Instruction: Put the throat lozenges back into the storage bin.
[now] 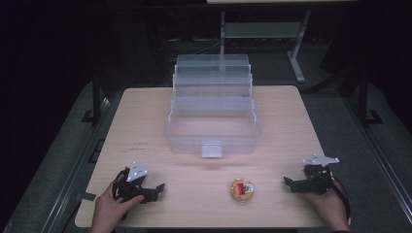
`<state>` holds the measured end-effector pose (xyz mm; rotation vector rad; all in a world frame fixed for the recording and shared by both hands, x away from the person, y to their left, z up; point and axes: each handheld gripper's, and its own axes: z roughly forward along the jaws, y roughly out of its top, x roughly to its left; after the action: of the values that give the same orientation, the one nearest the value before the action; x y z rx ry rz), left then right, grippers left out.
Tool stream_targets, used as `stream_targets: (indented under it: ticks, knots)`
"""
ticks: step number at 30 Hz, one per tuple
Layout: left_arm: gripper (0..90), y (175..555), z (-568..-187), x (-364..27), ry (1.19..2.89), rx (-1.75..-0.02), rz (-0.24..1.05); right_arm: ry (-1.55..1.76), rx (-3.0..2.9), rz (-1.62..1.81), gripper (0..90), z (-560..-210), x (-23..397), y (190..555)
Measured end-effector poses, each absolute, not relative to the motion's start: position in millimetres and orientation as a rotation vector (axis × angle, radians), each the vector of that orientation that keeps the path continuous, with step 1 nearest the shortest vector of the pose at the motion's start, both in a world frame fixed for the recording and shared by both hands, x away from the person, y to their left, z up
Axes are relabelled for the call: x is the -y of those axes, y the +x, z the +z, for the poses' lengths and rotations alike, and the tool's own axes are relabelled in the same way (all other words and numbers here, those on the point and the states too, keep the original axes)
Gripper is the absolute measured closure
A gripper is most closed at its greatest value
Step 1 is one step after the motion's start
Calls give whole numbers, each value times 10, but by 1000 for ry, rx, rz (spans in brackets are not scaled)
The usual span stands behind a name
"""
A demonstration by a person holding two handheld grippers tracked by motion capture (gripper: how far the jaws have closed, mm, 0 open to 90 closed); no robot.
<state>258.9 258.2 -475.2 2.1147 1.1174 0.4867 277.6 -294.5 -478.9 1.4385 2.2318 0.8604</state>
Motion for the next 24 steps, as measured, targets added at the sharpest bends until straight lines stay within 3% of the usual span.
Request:
stream_targets:
  ticks: [24]
  knots:
    - [107, 2589, -4752, -2582, 2115, -1117, 487, 1380, -2321, 833, 0, -4609, 2861, 2773]
